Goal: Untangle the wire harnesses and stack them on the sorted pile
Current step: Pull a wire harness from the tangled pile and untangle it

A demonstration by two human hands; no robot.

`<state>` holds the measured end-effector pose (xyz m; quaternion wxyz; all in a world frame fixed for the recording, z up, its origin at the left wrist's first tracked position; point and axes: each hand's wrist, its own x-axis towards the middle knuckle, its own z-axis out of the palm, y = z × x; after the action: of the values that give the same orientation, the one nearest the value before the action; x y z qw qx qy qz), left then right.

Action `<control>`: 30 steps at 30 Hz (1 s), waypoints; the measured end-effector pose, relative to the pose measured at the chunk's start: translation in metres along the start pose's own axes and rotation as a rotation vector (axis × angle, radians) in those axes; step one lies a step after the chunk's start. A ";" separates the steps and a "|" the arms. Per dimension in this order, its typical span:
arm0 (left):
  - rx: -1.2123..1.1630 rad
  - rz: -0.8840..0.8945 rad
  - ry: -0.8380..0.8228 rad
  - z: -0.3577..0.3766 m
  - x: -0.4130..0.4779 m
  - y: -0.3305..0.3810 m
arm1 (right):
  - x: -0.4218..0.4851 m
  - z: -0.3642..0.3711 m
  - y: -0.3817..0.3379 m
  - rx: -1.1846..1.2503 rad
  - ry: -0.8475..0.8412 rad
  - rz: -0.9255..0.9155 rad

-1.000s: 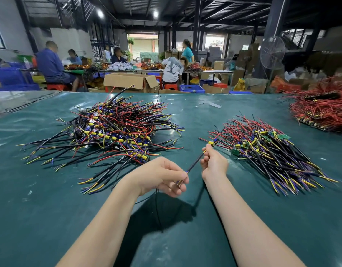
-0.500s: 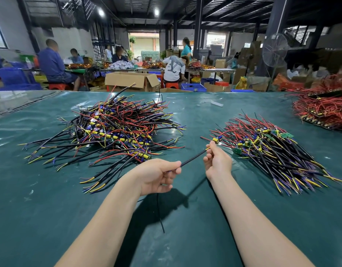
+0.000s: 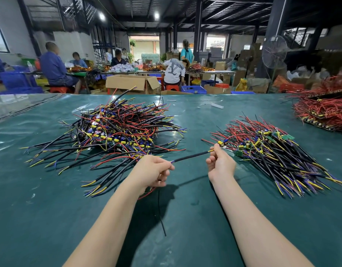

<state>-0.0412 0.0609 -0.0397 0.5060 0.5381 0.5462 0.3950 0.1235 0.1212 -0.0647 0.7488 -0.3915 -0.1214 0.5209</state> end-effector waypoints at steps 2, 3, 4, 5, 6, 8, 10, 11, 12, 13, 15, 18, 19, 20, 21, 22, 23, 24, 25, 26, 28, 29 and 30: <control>0.045 0.051 0.042 -0.001 0.002 -0.001 | 0.001 0.002 -0.001 0.006 0.005 0.003; 0.040 0.051 0.032 -0.002 0.002 -0.001 | 0.001 0.002 -0.002 0.007 0.008 0.003; 0.000 0.022 0.018 -0.005 0.001 -0.001 | 0.001 0.002 -0.002 0.002 0.008 0.002; -0.057 -0.021 0.005 -0.007 0.000 0.000 | 0.001 0.001 -0.001 -0.008 0.008 0.000; -0.103 -0.062 -0.006 -0.010 -0.001 0.000 | 0.001 0.001 0.000 -0.017 0.006 0.001; -0.118 -0.123 -0.035 -0.014 -0.002 0.000 | 0.000 0.000 0.001 -0.020 0.002 0.013; -0.103 -0.180 -0.087 -0.012 -0.003 0.000 | -0.001 0.000 0.001 -0.018 -0.005 0.021; -0.107 -0.208 -0.123 -0.009 -0.002 0.000 | -0.001 0.000 0.001 -0.021 -0.009 0.020; -0.122 -0.231 -0.160 -0.006 -0.002 0.000 | -0.001 0.000 0.001 -0.027 -0.013 0.017; -0.146 -0.246 -0.189 -0.004 -0.001 0.001 | -0.001 0.000 0.000 -0.031 -0.016 0.014; -0.190 -0.246 -0.217 0.000 -0.001 0.001 | 0.000 0.001 0.000 -0.035 -0.023 0.007; -0.188 -0.229 -0.213 0.005 -0.001 -0.001 | -0.001 0.000 0.001 -0.051 -0.027 0.007; -0.176 -0.233 -0.206 0.006 -0.001 -0.002 | -0.001 0.000 0.001 -0.059 -0.030 0.008; -0.165 -0.241 -0.203 0.008 -0.001 -0.002 | -0.001 0.000 0.002 -0.066 -0.035 0.005; -0.162 -0.254 -0.204 0.009 -0.001 -0.003 | -0.001 -0.001 0.002 -0.070 -0.042 -0.001; -0.171 -0.269 -0.205 0.010 -0.002 -0.002 | -0.001 -0.001 0.003 -0.072 -0.050 -0.007; -0.191 -0.285 -0.202 0.009 -0.002 -0.002 | -0.001 -0.001 0.003 -0.075 -0.058 -0.013; -0.221 -0.303 -0.198 0.008 -0.002 -0.001 | -0.001 0.000 0.003 -0.081 -0.064 -0.020; -0.256 -0.322 -0.195 0.007 -0.002 -0.001 | -0.001 0.000 0.004 -0.092 -0.072 -0.027; -0.291 -0.339 -0.197 0.005 -0.002 0.000 | -0.001 0.000 0.004 -0.105 -0.080 -0.036; -0.326 -0.349 -0.209 0.002 -0.002 0.001 | -0.001 0.001 0.005 -0.120 -0.091 -0.052; -0.322 -0.337 -0.216 0.002 -0.003 0.001 | -0.001 0.000 0.005 -0.123 -0.090 -0.054; -0.303 -0.306 -0.223 0.003 -0.003 0.002 | -0.001 0.000 0.005 -0.123 -0.085 -0.051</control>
<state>-0.0382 0.0575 -0.0383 0.6920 0.4075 0.4966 0.3294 0.1199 0.1217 -0.0677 0.7305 -0.4111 -0.1949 0.5093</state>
